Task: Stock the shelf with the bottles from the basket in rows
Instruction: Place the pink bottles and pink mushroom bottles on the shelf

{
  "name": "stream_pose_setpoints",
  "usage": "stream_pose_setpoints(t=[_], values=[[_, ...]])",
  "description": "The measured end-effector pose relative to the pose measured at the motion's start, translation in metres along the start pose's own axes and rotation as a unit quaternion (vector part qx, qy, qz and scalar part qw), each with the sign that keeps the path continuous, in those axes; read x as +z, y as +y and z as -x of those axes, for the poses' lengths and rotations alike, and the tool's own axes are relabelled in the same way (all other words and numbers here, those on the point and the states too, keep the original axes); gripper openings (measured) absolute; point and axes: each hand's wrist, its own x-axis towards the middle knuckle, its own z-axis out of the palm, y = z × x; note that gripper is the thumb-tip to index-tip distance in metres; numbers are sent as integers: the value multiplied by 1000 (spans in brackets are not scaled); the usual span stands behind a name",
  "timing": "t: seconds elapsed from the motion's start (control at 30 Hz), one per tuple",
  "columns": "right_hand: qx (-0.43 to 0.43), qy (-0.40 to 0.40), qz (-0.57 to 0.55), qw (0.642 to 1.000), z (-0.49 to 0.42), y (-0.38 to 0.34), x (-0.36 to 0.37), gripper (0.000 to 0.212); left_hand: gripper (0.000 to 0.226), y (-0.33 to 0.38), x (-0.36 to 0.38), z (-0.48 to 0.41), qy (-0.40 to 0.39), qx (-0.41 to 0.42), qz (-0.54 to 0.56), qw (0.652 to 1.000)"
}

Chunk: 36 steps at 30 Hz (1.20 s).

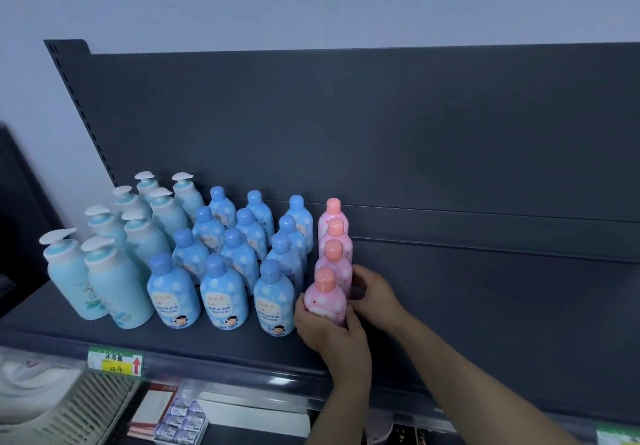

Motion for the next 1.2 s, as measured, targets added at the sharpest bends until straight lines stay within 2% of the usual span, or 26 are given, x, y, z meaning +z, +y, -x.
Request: stream_pose_setpoints(t=[0.1, 0.17, 0.27, 0.33, 0.4, 0.43, 0.53, 0.6, 0.8, 0.97, 1.2], values=[[3, -8, -1, 1000, 3, -5, -1, 18, 74, 1, -2, 0, 1, 9, -16, 1000], [5, -20, 4, 1000, 8, -8, -4, 22, 78, 10, -7, 11, -1, 51, -37, 998], [4, 22, 49, 999, 13, -15, -15, 33, 81, 36, -19, 30, -39, 233, -58, 970], [-29, 112, 148, 982, 14, -34, -29, 33, 65, 60, -20, 17, -57, 340, -70, 936], [-104, 203, 239, 944, 16, -69, -45, 38, 52, 99, -8, -17, -47, 404, -158, 900], [-144, 246, 290, 913, 17, -90, -53, 44, 53, 120, 0, -37, -40, 428, -226, 874], [-235, 358, 451, 783, 23, -147, -78, 60, 62, 171, 24, -78, -39, 493, -363, 790], [-238, 390, 511, 728, 27, -170, -95, 63, 66, 188, 34, -84, -36, 521, -373, 766], [-163, 469, 574, 651, 69, -182, -134, 64, 71, 209, 62, -41, -77, 559, -330, 757], [-76, 512, 612, 598, 141, -162, -172, 63, 72, 211, 91, 34, -167, 559, -246, 774], [60, 556, 644, 522, 259, -119, -228, 62, 73, 209, 115, 166, -300, 573, -144, 749]])
